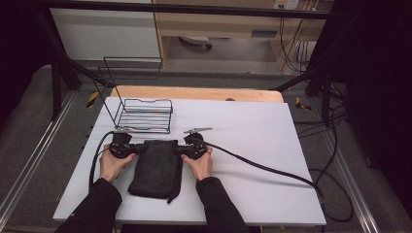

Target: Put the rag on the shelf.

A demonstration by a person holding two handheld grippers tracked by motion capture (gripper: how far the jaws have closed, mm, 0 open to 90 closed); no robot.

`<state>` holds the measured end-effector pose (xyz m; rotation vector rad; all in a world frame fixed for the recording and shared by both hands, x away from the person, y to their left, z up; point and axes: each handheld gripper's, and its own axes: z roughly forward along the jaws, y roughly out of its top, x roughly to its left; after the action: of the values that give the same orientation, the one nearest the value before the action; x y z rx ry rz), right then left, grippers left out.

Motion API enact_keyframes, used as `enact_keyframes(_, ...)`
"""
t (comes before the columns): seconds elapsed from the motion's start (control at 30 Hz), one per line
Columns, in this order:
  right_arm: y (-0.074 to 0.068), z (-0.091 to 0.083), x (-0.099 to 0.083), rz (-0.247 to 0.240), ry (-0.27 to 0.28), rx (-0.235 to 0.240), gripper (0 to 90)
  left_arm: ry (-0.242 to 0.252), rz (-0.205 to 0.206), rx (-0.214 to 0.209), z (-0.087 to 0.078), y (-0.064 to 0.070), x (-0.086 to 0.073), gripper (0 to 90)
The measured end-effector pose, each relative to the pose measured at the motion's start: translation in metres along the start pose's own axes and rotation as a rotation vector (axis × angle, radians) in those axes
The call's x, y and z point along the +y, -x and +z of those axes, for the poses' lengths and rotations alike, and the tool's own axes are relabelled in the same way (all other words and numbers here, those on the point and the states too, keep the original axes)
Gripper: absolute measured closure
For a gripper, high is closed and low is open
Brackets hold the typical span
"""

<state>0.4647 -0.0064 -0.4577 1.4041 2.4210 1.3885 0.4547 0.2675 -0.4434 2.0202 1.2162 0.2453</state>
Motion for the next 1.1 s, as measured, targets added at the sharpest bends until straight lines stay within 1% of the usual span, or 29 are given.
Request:
enact_keyframes(0.17, -0.002, -0.003, 0.001, 0.0, 0.016, 0.006, 78.2, 0.034, 0.017, -0.01, -0.009, 0.0, 0.0, 81.6)
enact_keyframes(0.2, -0.004, -0.006, 0.002, -0.008, 0.03, 0.01, 78.4, 0.045, 0.016, -0.014, -0.012, 0.0, 0.001, 81.8)
enact_keyframes(0.23, -0.004, -0.007, 0.002, -0.011, 0.035, 0.012, 78.4, 0.066, 0.026, -0.017, -0.017, 0.002, 0.001, 81.8)
enact_keyframes(0.27, -0.006, -0.008, 0.002, -0.013, 0.043, 0.016, 78.5, 0.066, 0.026, -0.017, -0.017, 0.002, 0.001, 81.9)
enact_keyframes(0.47, -0.013, -0.019, 0.005, -0.035, 0.088, 0.032, 78.6, 0.11, 0.065, -0.015, -0.03, 0.009, 0.003, 82.1)
enact_keyframes(0.77, -0.023, -0.034, 0.006, -0.076, 0.143, 0.044, 78.5, 0.166, 0.103, -0.023, -0.05, 0.019, 0.006, 82.1)
enact_keyframes(0.8, -0.024, -0.035, 0.007, -0.079, 0.151, 0.049, 78.5, 0.177, 0.107, -0.026, -0.055, 0.021, 0.005, 82.1)
enact_keyframes(0.83, -0.025, -0.037, 0.007, -0.079, 0.156, 0.054, 78.6, 0.177, 0.107, -0.026, -0.055, 0.021, 0.005, 82.1)
enact_keyframes(1.0, -0.03, -0.046, 0.009, -0.086, 0.179, 0.074, 78.6, 0.208, 0.101, -0.031, -0.068, 0.024, 0.006, 82.2)
enact_keyframes(1.1, -0.032, -0.051, 0.012, -0.097, 0.194, 0.076, 78.6, 0.224, 0.111, -0.029, -0.074, 0.027, 0.008, 82.2)
